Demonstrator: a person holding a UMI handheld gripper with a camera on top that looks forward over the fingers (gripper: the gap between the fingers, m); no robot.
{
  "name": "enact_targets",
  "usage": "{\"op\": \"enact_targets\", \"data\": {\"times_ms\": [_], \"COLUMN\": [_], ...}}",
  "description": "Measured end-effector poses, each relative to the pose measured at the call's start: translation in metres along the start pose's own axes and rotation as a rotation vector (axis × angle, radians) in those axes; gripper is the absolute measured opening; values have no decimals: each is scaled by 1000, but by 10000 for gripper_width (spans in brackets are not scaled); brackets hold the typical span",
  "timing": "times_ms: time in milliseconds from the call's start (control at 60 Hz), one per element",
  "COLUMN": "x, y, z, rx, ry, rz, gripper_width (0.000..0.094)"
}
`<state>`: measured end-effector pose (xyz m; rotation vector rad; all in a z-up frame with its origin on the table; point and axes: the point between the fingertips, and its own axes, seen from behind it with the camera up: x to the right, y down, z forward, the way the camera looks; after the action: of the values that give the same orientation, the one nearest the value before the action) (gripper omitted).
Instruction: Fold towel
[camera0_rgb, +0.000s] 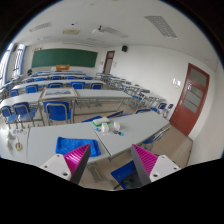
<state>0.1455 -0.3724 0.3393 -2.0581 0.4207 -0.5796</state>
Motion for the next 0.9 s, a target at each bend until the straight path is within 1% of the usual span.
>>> {"op": "enact_targets", "data": {"times_ms": [50, 133, 217, 300, 367, 400, 533, 617, 667, 817, 867, 900], "x": [0, -4, -26, -73, -124, -152, -260, -311, -334, -372, -378, -380], "y": [9, 37, 80, 121, 146, 153, 152, 142, 139, 144, 146, 148], "z": [1, 14, 43, 66, 82, 91, 137, 177, 203, 265, 279, 286], "rx": [-20, -70, -125, -184, -221, -226, -195, -170, -161, -190, -193, -198], "ry": [-1, -12, -44, -124, -214, -262, -412, -455, -461, -444, -432, -424], "rz": [-3, -12, -13, -3, -14, -20, -37, -53, -59, -88, -102, -106], "gripper_width": [849, 848, 845, 851, 854, 855, 849, 849, 847, 848, 835, 808]}}
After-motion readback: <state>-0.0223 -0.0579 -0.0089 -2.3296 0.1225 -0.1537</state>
